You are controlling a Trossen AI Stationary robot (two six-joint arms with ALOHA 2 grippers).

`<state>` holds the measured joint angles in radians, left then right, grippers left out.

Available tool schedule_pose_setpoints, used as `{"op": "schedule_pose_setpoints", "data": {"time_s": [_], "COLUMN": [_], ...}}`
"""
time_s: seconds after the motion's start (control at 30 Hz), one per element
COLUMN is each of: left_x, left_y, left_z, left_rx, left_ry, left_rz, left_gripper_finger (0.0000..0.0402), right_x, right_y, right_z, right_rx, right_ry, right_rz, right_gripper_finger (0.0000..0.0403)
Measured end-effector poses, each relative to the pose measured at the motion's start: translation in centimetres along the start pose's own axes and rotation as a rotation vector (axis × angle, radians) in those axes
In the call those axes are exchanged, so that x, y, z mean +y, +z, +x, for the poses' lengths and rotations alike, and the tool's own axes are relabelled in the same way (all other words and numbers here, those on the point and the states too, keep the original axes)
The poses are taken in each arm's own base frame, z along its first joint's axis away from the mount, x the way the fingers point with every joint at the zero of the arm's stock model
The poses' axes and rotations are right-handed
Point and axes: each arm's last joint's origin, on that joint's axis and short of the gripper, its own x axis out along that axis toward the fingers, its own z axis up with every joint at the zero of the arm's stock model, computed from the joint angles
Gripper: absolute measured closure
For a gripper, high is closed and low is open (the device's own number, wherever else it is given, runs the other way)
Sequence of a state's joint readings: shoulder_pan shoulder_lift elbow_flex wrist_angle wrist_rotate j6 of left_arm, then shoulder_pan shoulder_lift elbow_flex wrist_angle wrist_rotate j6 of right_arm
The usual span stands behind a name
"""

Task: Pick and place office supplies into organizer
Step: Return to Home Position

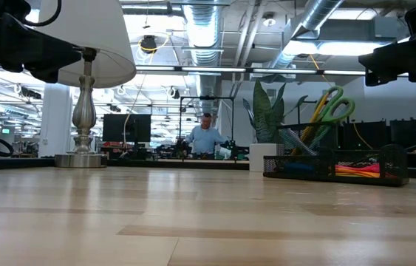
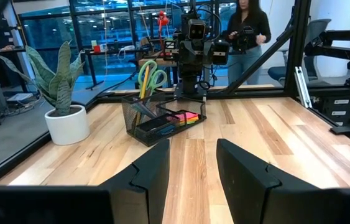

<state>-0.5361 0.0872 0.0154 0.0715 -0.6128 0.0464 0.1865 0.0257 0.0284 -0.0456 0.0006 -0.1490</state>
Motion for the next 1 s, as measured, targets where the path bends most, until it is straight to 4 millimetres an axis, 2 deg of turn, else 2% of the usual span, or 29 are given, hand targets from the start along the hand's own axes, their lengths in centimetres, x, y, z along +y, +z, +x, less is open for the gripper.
{"op": "schedule_pose_setpoints", "data": {"time_s": [1.0], "left_x": [0.0], "left_y": [0.0], "left_z": [0.0], "left_rx": [0.0], "left_ry": [0.0], "left_rz": [-0.002], "left_gripper_finger": [0.0276], "right_x": [0.0], "right_y": [-0.01], "right_z": [0.0], "right_rx": [0.0], "right_ry": [0.0], "right_rz": [0.0], "right_gripper_finger": [0.029]}}
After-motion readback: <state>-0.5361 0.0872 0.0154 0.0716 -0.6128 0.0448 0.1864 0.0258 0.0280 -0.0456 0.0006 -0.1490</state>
